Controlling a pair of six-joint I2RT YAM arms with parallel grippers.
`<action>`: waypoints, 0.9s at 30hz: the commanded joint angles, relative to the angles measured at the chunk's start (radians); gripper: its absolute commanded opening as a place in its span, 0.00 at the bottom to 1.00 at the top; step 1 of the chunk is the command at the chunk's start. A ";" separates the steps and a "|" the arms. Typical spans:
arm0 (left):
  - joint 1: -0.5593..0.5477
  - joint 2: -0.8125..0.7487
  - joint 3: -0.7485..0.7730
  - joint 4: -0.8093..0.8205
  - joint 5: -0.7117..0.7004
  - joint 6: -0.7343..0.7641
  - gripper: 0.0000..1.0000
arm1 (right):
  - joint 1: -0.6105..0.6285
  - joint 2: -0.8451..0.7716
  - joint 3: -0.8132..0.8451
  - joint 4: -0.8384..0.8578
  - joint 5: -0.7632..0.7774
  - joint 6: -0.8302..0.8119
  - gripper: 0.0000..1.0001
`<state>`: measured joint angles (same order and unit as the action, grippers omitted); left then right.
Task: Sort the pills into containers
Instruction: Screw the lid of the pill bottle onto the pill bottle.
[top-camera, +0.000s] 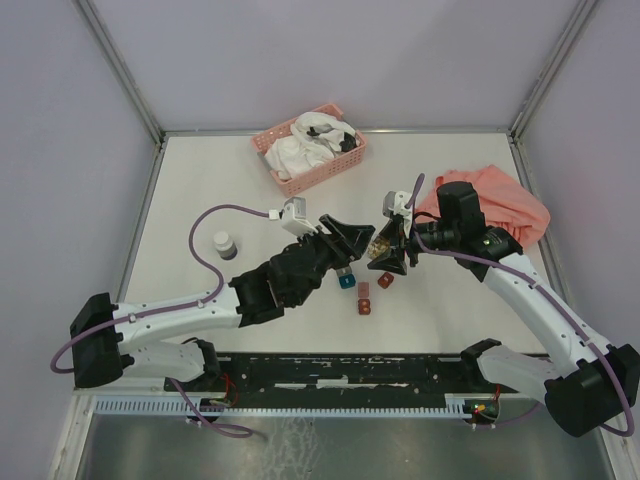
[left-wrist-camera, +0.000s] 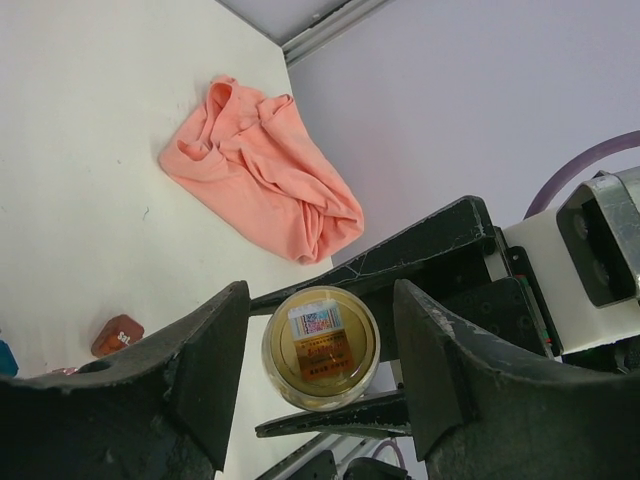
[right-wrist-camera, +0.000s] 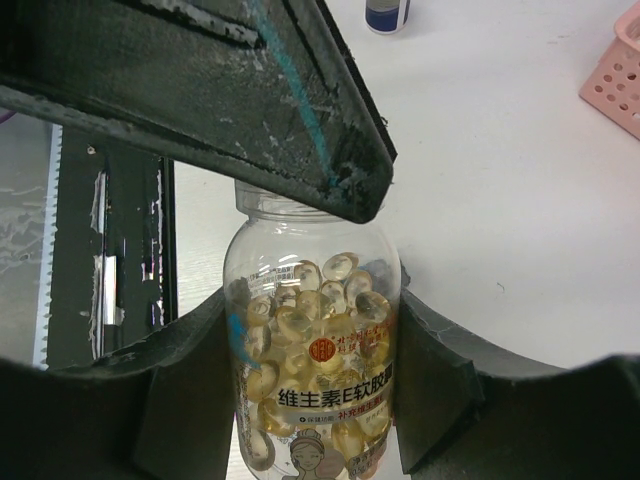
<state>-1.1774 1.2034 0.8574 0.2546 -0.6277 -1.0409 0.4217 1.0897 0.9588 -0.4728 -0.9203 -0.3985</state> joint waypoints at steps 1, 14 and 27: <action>-0.008 -0.001 0.044 0.015 -0.029 -0.036 0.65 | 0.005 -0.010 0.029 0.021 -0.001 -0.007 0.02; -0.009 0.004 0.046 0.017 -0.005 -0.015 0.47 | 0.006 -0.005 0.032 0.020 0.001 0.001 0.01; 0.029 -0.044 -0.077 0.202 0.294 0.315 0.23 | 0.000 0.045 0.049 0.059 -0.167 0.137 0.02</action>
<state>-1.1629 1.1927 0.8112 0.3466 -0.5323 -0.9085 0.4187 1.1191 0.9588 -0.4774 -0.9749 -0.3305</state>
